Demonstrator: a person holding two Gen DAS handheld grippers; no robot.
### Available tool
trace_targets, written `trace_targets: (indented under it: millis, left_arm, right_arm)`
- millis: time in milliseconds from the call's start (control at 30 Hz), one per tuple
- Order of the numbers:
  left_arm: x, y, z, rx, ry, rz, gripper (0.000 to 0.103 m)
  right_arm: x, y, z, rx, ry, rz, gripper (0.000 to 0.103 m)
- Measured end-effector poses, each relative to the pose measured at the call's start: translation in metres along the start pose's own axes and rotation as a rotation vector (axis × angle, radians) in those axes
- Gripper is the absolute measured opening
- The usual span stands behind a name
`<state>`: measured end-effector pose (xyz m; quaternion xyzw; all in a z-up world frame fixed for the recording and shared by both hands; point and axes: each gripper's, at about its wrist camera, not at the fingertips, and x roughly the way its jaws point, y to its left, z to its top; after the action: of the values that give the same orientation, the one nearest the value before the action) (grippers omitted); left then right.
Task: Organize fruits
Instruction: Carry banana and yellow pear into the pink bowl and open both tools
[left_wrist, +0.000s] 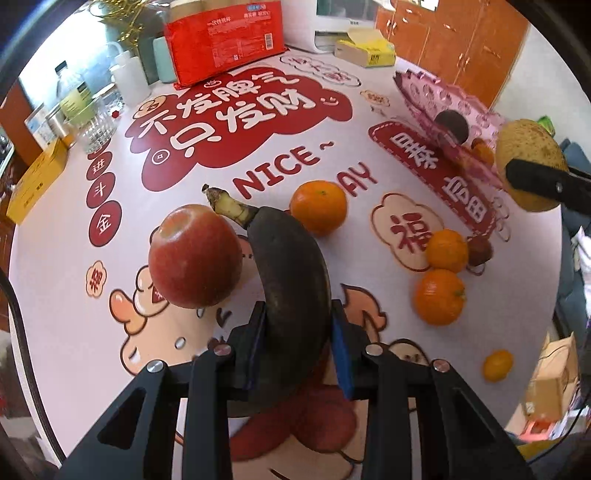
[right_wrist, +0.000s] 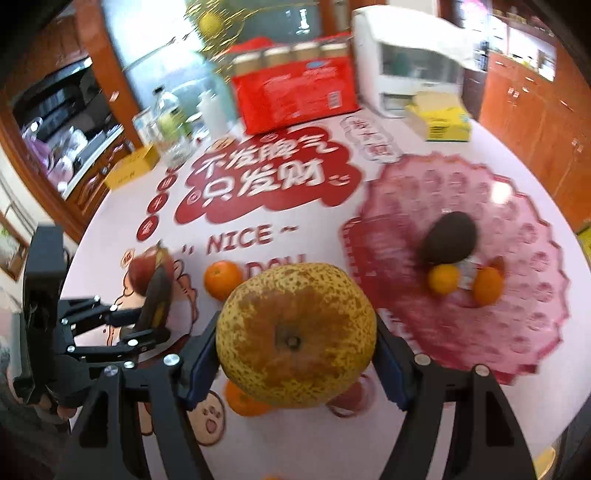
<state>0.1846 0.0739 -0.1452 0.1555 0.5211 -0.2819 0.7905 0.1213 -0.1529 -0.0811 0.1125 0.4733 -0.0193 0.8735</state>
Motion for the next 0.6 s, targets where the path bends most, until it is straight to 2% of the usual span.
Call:
trace_targets:
  millis: [267,600]
  left_arm:
    - [-0.046,-0.031,0.008,-0.031,-0.095,-0.06,0.03]
    - [-0.102,-0.109,0.075,0.015,-0.288,-0.147,0.03]
  right_arm:
    - [-0.047,-0.069,-0.003,0.117,-0.069,-0.102,0.073]
    - [-0.08,-0.127,-0.005,0.173,-0.138,-0.186,0.073]
